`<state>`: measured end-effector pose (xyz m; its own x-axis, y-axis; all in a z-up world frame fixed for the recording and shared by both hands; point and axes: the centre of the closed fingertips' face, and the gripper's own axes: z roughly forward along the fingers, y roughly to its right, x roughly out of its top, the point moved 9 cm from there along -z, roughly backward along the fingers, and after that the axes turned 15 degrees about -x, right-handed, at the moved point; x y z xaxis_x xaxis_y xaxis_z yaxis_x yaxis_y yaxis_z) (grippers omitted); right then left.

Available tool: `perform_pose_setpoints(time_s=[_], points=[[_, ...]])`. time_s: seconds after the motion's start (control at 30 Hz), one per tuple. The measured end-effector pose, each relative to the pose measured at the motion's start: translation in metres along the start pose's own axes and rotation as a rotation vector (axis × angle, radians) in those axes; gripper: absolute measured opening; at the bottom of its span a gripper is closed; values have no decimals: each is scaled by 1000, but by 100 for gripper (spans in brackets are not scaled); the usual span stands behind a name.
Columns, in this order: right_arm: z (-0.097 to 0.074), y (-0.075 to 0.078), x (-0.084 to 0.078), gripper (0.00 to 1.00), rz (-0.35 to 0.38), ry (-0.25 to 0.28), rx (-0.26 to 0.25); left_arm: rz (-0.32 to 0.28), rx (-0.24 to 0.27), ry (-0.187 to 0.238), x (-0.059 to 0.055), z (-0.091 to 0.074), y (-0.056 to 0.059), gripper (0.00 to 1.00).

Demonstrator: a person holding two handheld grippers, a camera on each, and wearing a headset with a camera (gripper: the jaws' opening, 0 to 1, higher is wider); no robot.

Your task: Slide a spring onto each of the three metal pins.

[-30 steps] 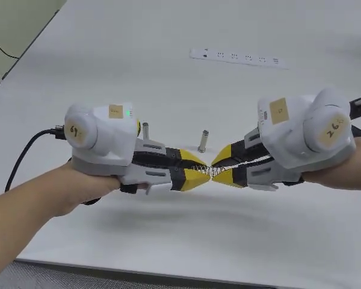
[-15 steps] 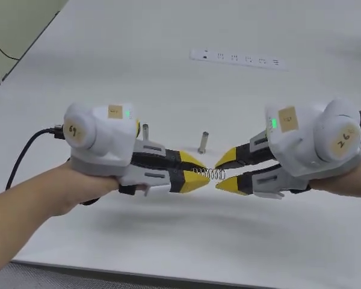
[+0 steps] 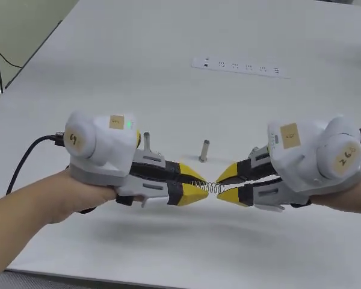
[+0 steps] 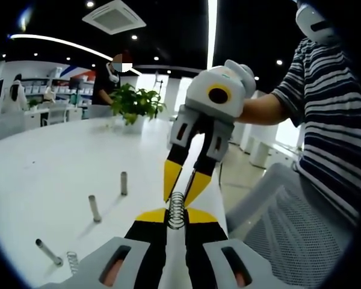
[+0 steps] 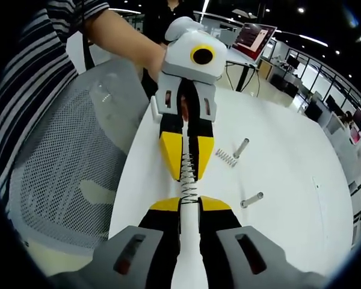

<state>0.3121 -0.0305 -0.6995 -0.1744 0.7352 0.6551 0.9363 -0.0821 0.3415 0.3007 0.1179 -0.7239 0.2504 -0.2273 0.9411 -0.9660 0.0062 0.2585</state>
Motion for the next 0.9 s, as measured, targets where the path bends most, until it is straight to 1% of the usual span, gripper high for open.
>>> perform_pose_setpoints(time_s=[0.13,0.2,0.3,0.63,0.77,0.9], points=[[-3,0,3,7,-17,10,-4,-8,0,1,-1,-1,0,3],[-4,1,4,7,-4,11,2,-9,-3,1,-1,-1,1,3],[-7,2,6,7,-8,14,6,-6,-5,-7,-2,-1,1,3],[-12,6,23,7,-41,40,12,9,-4,-42,-6,2,1,3],[-12,6,27,7,-56,47,18,15,0,-48,-6,1,1,3],[-12,6,35,7,-54,70,25,18,3,-52,-6,1,1,3]])
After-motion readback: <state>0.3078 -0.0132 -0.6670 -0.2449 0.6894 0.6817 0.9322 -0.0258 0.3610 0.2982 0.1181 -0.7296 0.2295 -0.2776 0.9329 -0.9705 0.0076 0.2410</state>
